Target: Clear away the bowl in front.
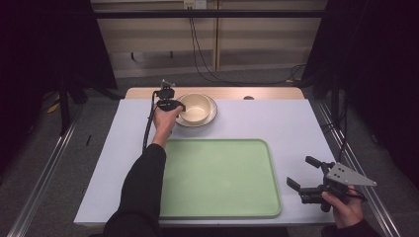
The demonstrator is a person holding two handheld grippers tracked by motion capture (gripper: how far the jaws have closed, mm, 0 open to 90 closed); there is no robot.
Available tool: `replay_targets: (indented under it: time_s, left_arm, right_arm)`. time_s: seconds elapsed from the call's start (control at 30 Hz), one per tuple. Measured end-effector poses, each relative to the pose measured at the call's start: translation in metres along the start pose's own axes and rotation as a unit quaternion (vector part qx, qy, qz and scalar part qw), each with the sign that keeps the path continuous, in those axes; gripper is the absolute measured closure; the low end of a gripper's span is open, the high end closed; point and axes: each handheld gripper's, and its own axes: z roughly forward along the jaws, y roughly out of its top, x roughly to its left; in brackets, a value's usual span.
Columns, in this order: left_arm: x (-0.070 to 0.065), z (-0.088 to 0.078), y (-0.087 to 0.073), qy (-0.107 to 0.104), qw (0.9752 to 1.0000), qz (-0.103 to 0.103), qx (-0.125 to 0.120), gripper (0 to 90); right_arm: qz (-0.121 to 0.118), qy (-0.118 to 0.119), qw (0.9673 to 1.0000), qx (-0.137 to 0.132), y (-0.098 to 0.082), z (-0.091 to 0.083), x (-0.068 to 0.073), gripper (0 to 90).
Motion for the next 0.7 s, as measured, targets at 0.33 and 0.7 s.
replay_targets:
  time_s: [0.33,0.7]
  left_arm:
    - [0.004,-0.012,-0.001,-0.009,0.9999,-0.001,-0.012,83.4]
    - [0.002,-0.027,-0.002,-0.026,0.9994,0.004,-0.021,83.4]
  right_arm:
    - [-0.002,-0.001,1.0,-0.003,0.0,0.0,-0.001,0.6]
    - [-0.001,0.0,1.0,-0.002,0.0,0.0,-0.001,0.6]
